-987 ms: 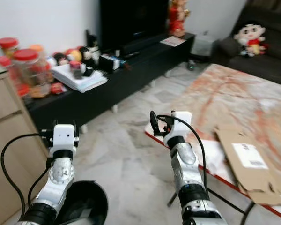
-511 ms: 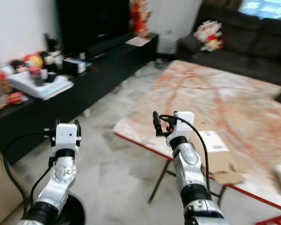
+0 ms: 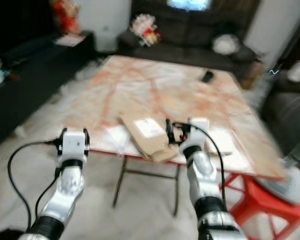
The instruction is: Picking trash to rubbish bin
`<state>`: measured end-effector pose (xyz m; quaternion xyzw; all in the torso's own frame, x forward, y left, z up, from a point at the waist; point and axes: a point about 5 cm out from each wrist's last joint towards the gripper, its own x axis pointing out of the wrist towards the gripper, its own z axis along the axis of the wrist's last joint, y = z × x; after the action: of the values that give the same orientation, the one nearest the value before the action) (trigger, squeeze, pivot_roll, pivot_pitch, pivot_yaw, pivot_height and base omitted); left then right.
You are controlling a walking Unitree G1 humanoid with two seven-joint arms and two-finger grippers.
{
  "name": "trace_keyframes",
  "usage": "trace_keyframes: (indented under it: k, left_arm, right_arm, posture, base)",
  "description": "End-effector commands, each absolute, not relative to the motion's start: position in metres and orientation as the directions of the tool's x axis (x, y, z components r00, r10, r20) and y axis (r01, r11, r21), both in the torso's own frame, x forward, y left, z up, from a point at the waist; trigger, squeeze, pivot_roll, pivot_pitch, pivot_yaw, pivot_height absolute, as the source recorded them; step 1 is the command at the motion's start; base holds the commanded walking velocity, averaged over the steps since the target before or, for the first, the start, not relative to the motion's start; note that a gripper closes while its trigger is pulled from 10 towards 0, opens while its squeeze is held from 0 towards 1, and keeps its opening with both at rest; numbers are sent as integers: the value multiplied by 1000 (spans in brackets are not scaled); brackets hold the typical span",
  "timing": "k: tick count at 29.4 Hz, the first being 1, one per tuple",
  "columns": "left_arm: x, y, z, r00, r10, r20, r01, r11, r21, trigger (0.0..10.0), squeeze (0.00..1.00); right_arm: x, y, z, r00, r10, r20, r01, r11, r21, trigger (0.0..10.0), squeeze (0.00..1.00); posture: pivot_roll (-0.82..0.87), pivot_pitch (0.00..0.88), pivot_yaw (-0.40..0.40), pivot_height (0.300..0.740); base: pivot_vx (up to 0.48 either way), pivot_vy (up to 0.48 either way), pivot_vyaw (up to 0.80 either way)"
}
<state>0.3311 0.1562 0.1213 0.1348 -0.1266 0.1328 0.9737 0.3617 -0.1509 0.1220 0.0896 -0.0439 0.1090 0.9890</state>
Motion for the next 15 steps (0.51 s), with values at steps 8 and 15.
trace_keyframes:
  k: [8, 15]
  left_arm:
    - [331, 158, 126, 925, 233, 299, -302, 930, 210, 10000, 0]
    - [332, 158, 125, 927, 235, 291, -301, 931, 207, 10000, 0]
  right_arm:
    - [363, -151, 125, 970, 209, 122, -228, 958, 174, 10000, 0]
    - [362, -150, 124, 970, 215, 117, -233, 957, 174, 10000, 0]
  posture:
    - [-33, 30, -78, 740]
    - [-33, 31, -80, 740]
  base:
    - [0, 0, -169]
    - [0, 0, 0]
